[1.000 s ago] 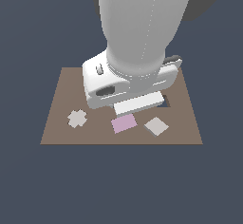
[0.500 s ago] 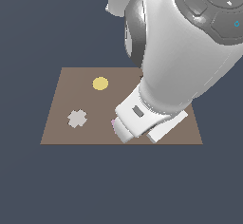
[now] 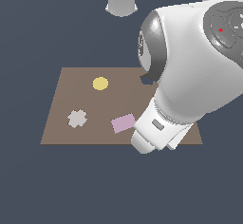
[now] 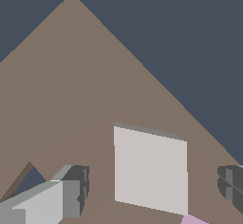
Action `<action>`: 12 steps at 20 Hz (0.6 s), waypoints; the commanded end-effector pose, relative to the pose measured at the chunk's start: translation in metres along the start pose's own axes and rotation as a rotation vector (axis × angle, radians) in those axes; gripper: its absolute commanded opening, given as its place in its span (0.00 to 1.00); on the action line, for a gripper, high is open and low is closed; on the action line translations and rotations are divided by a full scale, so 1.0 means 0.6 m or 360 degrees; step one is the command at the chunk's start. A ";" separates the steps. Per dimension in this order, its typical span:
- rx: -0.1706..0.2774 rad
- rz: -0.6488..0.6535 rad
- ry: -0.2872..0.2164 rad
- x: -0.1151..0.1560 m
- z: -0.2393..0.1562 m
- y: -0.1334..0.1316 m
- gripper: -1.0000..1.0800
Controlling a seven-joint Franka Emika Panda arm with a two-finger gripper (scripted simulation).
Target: Insert a designated object into the corresponding slot on a board.
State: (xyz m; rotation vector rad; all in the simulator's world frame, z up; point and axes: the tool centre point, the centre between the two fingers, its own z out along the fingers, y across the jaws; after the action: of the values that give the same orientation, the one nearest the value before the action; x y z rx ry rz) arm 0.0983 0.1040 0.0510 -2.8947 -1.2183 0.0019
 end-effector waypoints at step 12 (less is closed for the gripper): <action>-0.0002 -0.0022 0.0001 0.003 0.035 -0.002 0.96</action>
State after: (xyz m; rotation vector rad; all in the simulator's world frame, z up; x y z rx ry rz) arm 0.0984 0.1060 0.0314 -2.8875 -1.2365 0.0023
